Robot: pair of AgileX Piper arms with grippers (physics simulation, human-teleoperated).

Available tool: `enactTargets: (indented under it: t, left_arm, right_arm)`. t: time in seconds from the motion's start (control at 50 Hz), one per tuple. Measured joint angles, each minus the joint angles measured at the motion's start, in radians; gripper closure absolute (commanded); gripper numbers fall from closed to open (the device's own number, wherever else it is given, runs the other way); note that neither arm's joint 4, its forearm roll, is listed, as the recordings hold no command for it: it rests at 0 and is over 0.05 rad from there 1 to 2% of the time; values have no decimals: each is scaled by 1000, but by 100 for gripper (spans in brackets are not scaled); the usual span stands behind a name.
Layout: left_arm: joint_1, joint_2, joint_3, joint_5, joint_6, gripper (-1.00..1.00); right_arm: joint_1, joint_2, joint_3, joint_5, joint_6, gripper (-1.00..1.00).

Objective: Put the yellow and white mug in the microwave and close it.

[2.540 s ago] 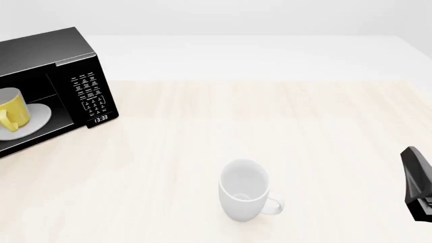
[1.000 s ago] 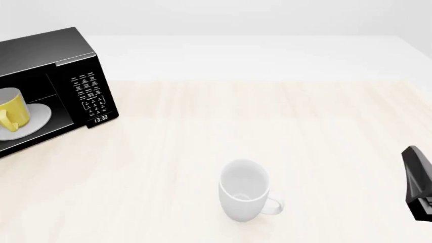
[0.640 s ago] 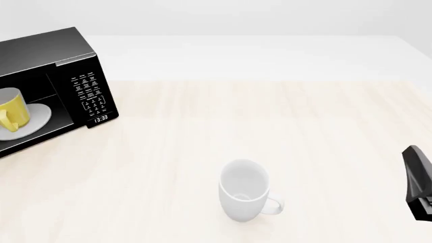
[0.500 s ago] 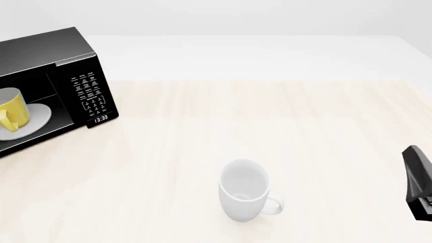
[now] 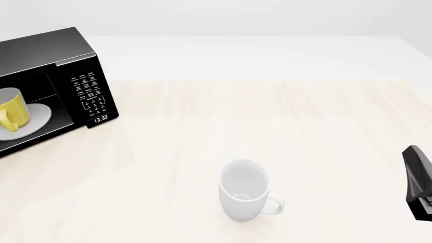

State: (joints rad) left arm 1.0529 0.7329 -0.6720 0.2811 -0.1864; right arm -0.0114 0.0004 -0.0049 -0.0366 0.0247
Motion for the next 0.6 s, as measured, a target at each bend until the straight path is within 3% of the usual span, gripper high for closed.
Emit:
enactTargets:
  t: [0.6]
  left_arm:
    - [163,127,30,-94,29,-100]
  right_arm:
    - [0,0,0,0,0,-100]
